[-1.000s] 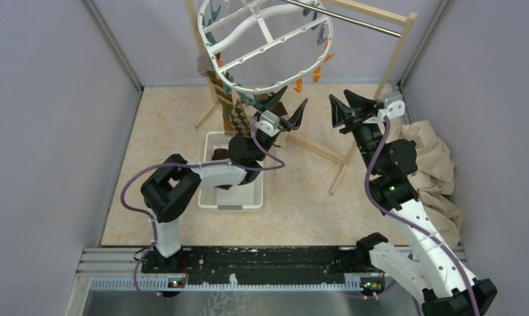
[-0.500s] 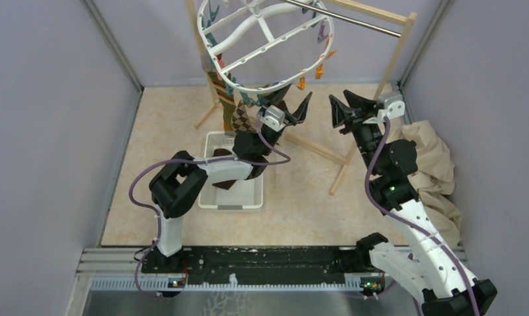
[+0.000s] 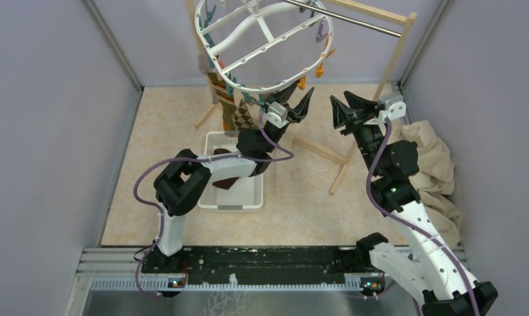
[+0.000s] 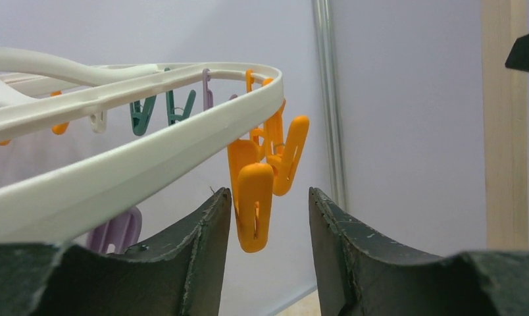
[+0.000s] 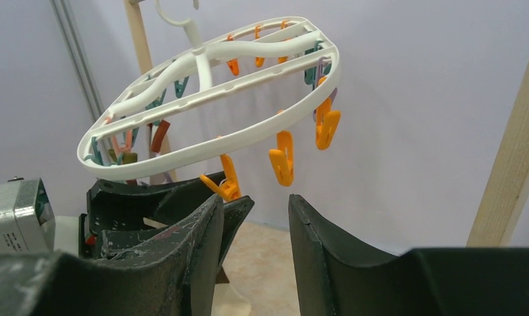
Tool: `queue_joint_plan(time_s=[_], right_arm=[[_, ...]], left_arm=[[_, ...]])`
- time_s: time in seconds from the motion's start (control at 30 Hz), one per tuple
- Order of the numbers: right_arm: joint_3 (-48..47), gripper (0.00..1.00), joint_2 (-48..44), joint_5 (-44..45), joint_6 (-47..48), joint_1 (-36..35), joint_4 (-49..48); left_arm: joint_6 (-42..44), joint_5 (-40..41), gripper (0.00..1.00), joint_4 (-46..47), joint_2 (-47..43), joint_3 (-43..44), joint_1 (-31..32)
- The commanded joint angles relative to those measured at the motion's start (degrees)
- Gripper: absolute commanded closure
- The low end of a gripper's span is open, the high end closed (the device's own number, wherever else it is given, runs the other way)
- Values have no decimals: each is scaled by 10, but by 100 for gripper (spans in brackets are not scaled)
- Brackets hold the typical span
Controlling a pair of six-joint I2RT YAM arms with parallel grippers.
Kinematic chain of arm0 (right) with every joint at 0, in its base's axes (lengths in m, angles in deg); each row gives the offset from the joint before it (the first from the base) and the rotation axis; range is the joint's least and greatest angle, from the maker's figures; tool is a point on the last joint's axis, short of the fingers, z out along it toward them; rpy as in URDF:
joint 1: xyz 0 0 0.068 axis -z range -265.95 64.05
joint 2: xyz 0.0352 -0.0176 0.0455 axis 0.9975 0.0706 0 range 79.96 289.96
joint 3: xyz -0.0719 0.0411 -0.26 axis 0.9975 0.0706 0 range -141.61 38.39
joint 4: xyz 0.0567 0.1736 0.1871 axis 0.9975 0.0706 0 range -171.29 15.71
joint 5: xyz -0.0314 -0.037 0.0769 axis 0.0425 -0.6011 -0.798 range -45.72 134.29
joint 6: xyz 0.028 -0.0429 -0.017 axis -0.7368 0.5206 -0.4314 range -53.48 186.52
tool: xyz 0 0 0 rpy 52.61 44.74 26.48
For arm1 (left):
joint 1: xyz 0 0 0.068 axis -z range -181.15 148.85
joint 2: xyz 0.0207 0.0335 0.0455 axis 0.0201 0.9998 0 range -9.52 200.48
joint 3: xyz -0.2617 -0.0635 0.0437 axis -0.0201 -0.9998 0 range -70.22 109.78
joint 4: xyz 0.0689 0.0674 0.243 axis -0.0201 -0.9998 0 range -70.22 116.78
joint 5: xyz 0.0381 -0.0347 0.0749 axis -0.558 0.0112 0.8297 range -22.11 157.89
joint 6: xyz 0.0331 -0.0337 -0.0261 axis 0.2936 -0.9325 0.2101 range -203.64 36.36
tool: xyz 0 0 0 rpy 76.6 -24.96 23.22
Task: Clip the socks to the hanger
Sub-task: Open the clamp at the hanger.
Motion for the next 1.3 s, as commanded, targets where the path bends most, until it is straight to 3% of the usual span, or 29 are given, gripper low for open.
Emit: queue_joint_plan(time_s=[0.0, 0.67, 1.0, 1.27], right_arm=[[-13, 58, -15, -5, 7, 7, -13], [-2, 60, -24, -5, 8, 7, -23], [2, 61, -23, -5, 7, 8, -26], [-14, 61, -2, -58, 9, 8, -9]], left_arm=[[-14, -10, 50, 1, 13, 17, 5], [-20, 2, 62, -7, 27, 44, 6], [-21, 12, 90, -22, 31, 51, 7], [-38, -1, 100, -76, -30, 3, 7]])
